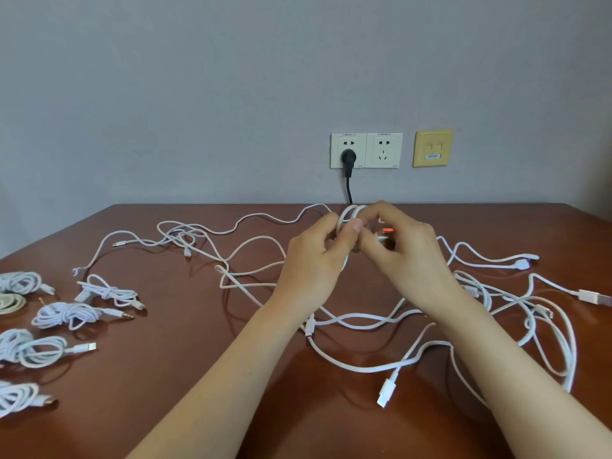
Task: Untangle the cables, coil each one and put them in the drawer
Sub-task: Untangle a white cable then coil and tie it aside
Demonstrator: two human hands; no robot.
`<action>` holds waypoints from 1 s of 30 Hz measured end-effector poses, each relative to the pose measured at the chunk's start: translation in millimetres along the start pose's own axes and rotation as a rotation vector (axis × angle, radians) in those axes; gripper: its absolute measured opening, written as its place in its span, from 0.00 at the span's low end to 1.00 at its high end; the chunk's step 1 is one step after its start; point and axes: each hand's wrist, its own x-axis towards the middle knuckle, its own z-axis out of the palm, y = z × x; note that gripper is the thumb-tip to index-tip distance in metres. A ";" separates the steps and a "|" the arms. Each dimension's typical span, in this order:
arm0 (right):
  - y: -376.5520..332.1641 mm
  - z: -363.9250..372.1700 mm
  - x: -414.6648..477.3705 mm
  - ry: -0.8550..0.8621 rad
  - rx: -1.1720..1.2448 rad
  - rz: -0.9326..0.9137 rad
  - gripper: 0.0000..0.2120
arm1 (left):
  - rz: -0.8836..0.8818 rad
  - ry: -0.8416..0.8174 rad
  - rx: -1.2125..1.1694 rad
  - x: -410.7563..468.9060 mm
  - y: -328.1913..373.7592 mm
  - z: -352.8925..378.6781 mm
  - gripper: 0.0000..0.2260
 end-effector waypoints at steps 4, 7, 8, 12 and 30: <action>-1.6 5.3 1.1 -0.043 0.131 0.081 0.09 | -0.100 0.099 -0.071 4.6 -7.1 3.2 0.15; -7.2 13.1 -0.8 -0.046 0.211 0.085 0.12 | -0.159 0.148 -0.147 9.7 -11.8 0.1 0.15; -7.6 15.9 -1.1 -0.017 0.225 0.092 0.11 | -0.170 0.150 -0.170 10.4 -12.3 -0.8 0.15; -3.2 20.5 0.9 0.068 0.198 0.166 0.14 | -0.212 0.113 -0.300 9.6 -9.9 1.4 0.12; -1.2 15.0 1.7 -0.269 -0.198 0.422 0.13 | -0.131 -0.138 0.074 1.7 -30.2 1.3 0.06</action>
